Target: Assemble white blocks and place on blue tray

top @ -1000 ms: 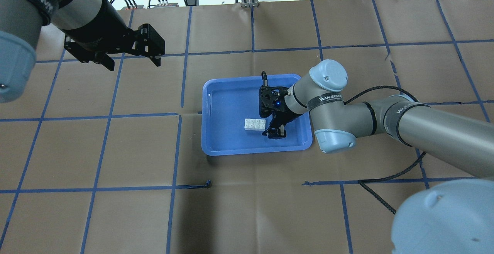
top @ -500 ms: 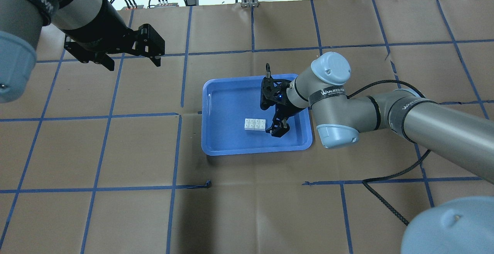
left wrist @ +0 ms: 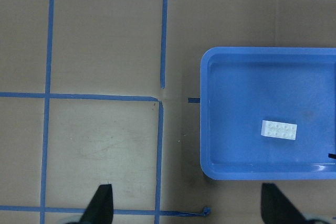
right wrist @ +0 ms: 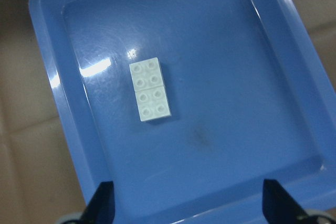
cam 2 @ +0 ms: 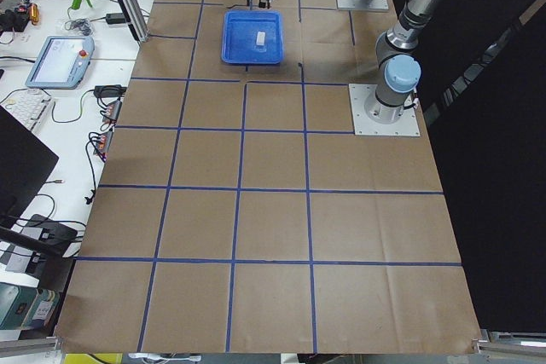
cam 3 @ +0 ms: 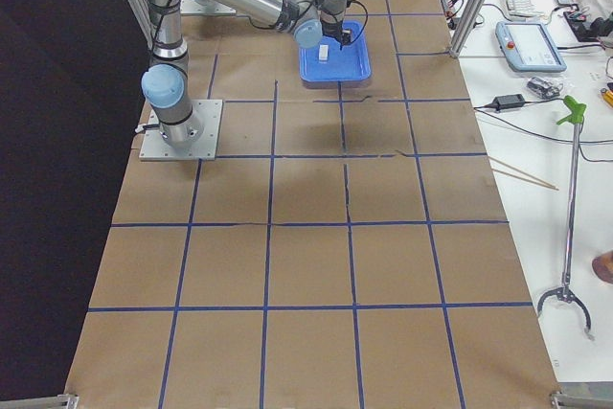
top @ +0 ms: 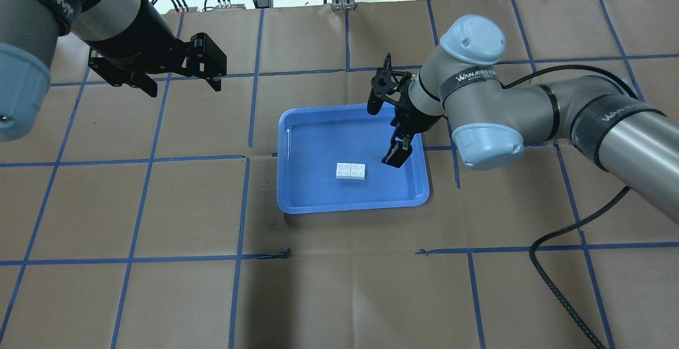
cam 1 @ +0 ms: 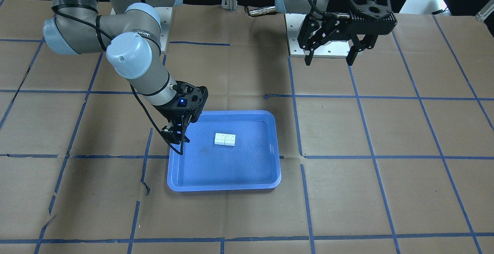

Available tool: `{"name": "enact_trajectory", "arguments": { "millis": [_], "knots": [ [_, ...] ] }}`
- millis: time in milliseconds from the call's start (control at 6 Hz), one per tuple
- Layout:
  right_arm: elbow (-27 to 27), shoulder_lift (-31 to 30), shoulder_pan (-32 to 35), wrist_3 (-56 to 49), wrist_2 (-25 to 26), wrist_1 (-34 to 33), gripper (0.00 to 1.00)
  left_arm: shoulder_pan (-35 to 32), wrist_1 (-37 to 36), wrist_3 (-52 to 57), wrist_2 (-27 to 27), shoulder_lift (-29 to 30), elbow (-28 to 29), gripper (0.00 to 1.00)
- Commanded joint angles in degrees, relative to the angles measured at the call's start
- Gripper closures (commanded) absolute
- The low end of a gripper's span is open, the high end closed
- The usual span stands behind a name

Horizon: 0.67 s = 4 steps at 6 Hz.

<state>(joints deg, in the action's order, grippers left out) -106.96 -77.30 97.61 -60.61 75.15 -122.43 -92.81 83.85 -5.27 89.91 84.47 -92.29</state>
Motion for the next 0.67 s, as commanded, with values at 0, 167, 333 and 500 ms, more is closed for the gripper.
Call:
{"name": "enact_trajectory", "arguments": {
  "millis": [0,167,333,500],
  "knots": [
    [4.46,-2.66,-3.36,8.64,4.72,8.47,0.00,0.00,-0.01,0.00,0.00,-0.01,0.00,0.01],
    [6.57,-5.11,-7.39,15.63,6.48,12.70,0.00,0.00,-0.01,0.00,-0.09,-0.09,0.00,0.01],
    [7.98,-7.31,-8.91,24.40,10.15,13.87,0.00,0.09,-0.01,0.00,-0.09,-0.01,0.09,0.01],
    [9.30,-9.42,-8.84,37.63,14.28,14.75,0.00,0.09,-0.01,0.00,-0.09,-0.01,0.00,0.01]
  ]
}}
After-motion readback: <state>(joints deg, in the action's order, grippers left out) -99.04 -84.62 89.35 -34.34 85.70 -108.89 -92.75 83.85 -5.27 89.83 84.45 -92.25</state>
